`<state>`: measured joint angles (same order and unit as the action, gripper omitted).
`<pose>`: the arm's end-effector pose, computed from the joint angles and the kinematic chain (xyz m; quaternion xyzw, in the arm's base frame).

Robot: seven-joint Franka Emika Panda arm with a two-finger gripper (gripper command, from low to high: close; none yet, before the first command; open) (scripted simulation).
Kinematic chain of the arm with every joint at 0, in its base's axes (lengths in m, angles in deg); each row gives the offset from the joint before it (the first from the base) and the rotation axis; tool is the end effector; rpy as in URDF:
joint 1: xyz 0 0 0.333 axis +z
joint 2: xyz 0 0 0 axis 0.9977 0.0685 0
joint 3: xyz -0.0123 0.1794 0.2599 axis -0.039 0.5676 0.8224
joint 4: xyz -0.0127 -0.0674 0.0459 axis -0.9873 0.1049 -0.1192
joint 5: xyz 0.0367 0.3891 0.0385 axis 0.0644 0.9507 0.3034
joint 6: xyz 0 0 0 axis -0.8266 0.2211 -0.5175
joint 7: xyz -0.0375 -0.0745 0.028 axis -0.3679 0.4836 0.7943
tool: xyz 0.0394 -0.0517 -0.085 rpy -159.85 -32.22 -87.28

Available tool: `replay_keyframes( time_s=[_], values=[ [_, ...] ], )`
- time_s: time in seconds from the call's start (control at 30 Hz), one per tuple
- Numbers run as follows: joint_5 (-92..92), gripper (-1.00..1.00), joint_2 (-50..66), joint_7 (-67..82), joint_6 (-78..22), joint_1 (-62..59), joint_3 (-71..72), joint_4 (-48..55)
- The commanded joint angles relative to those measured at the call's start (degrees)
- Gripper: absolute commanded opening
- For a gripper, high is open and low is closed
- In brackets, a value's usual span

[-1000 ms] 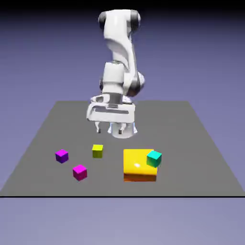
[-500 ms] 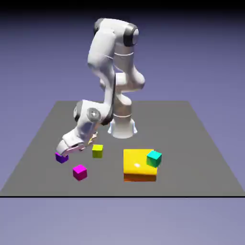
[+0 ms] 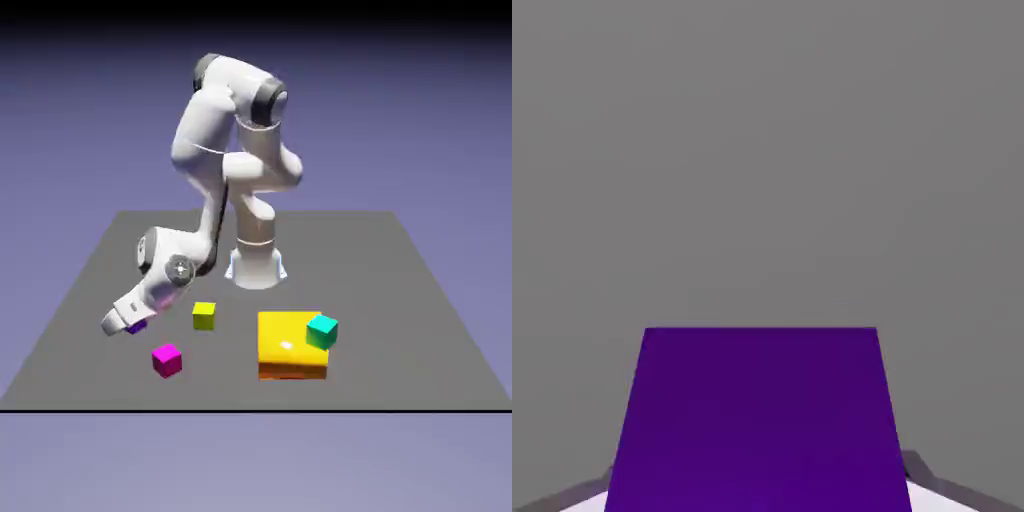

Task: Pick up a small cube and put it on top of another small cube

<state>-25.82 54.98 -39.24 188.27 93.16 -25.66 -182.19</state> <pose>0.3505 -0.2375 0.1530 0.9304 0.0575 -0.2409 0.2701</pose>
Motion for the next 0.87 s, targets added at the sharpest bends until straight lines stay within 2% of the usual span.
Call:
replay_keyframes(
  time_s=[0.0,0.5,0.7,0.73,0.83],
  values=[
    [-0.9,-1.00,-1.8,1.0,-0.6,2.0,2.1,-0.4],
    [-12.3,-1.00,-28.3,17.7,-9.2,31.7,32.8,-6.3],
    [-22.8,-1.00,-18.1,9.5,-2.3,28.7,29.5,-4.1],
    [-22.8,1.00,-18.1,9.5,-2.3,28.7,29.5,-4.1],
    [-18.5,1.00,-22.3,12.8,-5.1,29.9,30.8,-5.0]
  ],
)
